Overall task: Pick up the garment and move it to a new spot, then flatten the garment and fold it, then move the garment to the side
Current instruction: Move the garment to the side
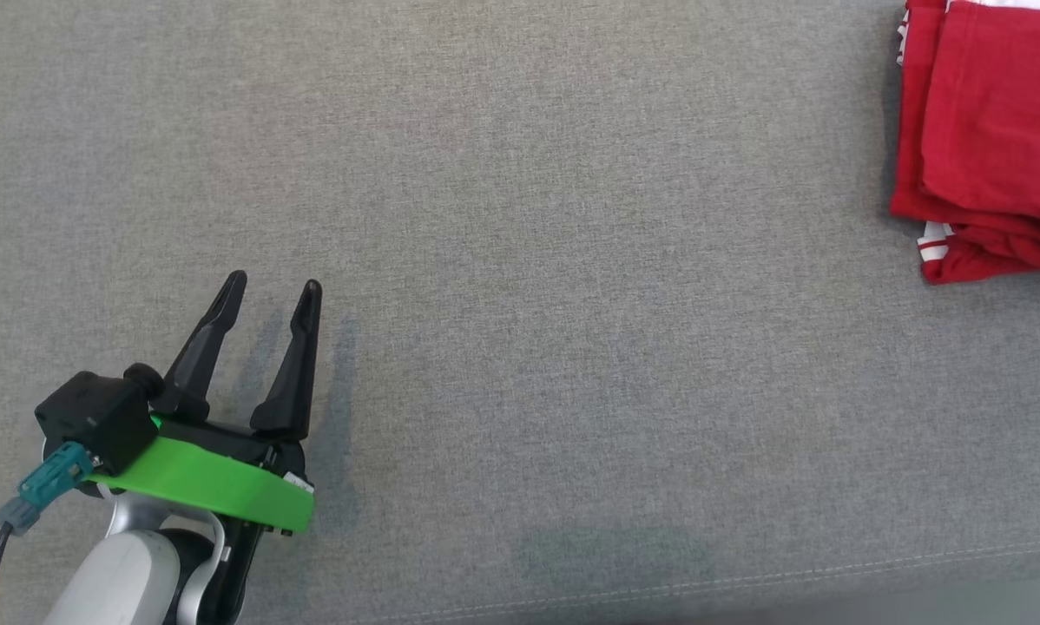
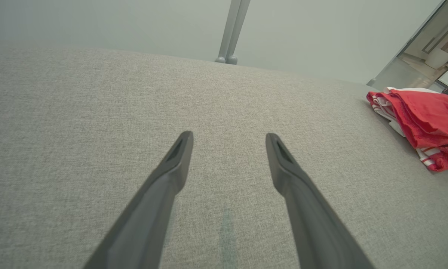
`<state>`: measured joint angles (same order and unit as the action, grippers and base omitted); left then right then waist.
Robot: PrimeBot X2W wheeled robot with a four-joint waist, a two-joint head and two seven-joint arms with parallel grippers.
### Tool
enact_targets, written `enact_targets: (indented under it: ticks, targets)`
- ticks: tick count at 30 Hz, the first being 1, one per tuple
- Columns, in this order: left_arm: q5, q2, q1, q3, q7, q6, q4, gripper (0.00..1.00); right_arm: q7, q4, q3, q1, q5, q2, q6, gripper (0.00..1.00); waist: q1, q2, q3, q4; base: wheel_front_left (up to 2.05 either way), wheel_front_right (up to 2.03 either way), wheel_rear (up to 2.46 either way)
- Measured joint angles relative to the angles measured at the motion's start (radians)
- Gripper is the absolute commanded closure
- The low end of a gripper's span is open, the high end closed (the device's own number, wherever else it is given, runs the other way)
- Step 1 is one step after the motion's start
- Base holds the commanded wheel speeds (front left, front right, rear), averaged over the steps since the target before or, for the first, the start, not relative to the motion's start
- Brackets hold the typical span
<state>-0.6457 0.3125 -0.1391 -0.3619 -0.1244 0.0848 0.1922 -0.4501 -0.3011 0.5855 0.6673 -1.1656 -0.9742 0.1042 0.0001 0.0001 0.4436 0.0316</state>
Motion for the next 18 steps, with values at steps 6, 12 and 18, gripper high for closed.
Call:
enact_targets:
  ticks: [6,12,18]
  targets:
    - [0.004,0.002,-0.004,0.005,0.001,0.003,-0.002,0.00,0.065,-0.036,0.003,0.000,0.022,0.042,0.004,0.59,0.0000,0.0000,0.008,-0.020,0.00,0.00,0.00]
    - [0.007,0.004,-0.004,0.009,0.009,0.004,-0.007,0.00,0.123,-0.075,0.005,-0.002,0.033,0.075,0.009,0.00,0.0000,0.0000,0.000,-0.041,0.00,0.00,0.00]
    - [0.008,0.005,-0.005,0.009,0.009,0.007,-0.014,0.00,0.182,-0.108,0.005,-0.020,0.061,0.099,0.012,0.00,0.0000,0.0000,-0.014,-0.067,0.00,0.00,0.00]
